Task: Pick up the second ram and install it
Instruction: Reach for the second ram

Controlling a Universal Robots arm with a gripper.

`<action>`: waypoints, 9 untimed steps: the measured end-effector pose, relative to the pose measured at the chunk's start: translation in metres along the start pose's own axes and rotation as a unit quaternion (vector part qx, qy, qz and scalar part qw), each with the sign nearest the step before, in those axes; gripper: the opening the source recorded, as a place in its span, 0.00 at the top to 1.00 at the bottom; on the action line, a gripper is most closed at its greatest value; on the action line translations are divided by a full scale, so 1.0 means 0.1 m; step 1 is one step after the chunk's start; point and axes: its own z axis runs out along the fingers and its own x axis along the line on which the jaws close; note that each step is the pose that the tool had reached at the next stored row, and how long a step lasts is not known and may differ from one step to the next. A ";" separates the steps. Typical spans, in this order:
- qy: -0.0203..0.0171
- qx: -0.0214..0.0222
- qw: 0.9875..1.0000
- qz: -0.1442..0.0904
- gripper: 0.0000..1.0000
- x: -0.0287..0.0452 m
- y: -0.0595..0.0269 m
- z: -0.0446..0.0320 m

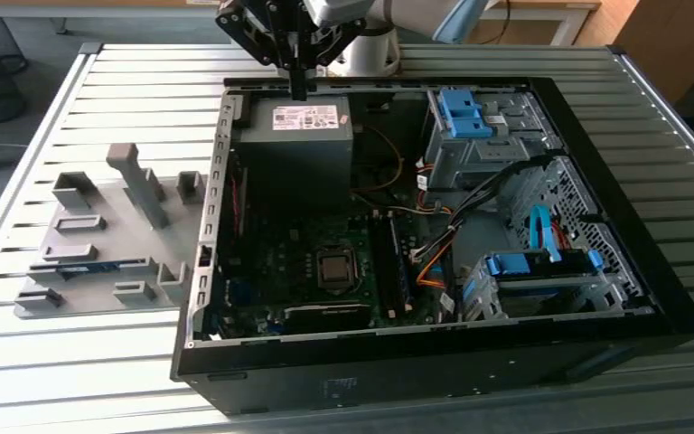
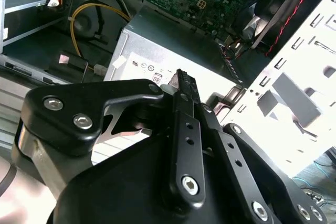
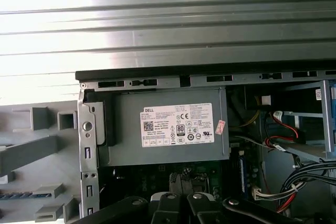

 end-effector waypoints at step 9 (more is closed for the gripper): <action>0.000 0.000 1.000 0.000 0.90 0.024 -0.002 0.000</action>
